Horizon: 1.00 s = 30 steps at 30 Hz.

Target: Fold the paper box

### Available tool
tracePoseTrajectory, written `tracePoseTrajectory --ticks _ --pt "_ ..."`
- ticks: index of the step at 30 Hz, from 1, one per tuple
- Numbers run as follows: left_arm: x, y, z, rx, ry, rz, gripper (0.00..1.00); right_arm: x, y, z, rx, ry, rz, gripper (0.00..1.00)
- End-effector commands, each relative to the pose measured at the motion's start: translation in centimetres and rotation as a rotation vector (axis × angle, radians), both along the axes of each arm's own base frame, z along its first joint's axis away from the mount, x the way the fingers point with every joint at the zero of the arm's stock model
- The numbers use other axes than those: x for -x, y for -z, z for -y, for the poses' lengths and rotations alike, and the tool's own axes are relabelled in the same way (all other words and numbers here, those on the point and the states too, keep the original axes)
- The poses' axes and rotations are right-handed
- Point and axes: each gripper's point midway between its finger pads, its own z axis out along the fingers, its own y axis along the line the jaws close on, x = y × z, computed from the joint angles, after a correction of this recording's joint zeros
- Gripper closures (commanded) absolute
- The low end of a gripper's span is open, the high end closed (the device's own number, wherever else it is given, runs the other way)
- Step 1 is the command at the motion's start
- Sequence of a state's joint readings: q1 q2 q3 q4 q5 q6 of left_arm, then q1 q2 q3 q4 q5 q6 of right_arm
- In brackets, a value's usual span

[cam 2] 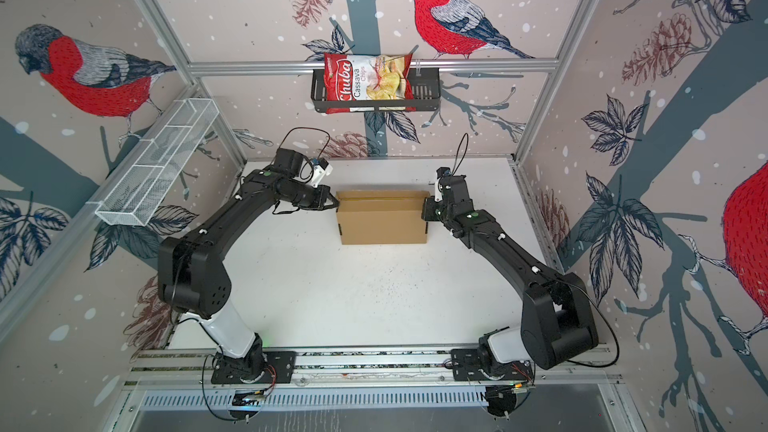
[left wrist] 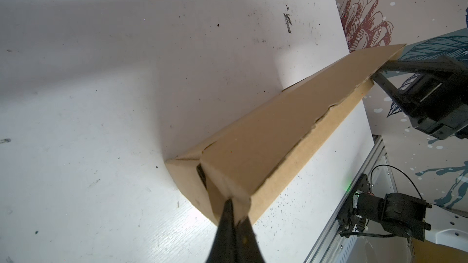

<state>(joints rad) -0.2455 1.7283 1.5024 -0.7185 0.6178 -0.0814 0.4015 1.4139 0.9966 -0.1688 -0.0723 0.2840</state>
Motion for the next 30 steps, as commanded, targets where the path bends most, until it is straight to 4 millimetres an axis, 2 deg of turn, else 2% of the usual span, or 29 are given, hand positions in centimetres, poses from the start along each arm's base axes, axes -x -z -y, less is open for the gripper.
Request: tracePoseTrajectory --ticks 1,7,13,16,19,30 --pt "0.8 -0.3 0.2 0.017 0.009 -0.027 0.87 2.5 2.9 -0.2 0.020 -0.042 -0.148 1.00" --pt "0.6 -0.1 -0.4 -0.006 -0.005 -0.018 0.70 2.4 2.8 -0.2 0.021 -0.044 -0.146 1.00" --pt "0.4 0.0 -1.0 -0.029 -0.018 -0.013 0.64 2.6 3.1 -0.3 0.021 -0.047 -0.151 1.00" --pt "0.3 -0.2 -0.9 -0.018 -0.021 -0.011 0.63 2.5 3.1 -0.3 0.023 -0.045 -0.152 1.00" --pt "0.5 -0.2 -0.6 0.006 -0.014 -0.022 0.67 2.5 3.0 -0.4 0.020 -0.048 -0.151 1.00" --pt "0.8 -0.8 0.2 0.036 0.003 -0.023 0.68 2.4 3.1 -0.4 0.020 -0.047 -0.154 1.00"
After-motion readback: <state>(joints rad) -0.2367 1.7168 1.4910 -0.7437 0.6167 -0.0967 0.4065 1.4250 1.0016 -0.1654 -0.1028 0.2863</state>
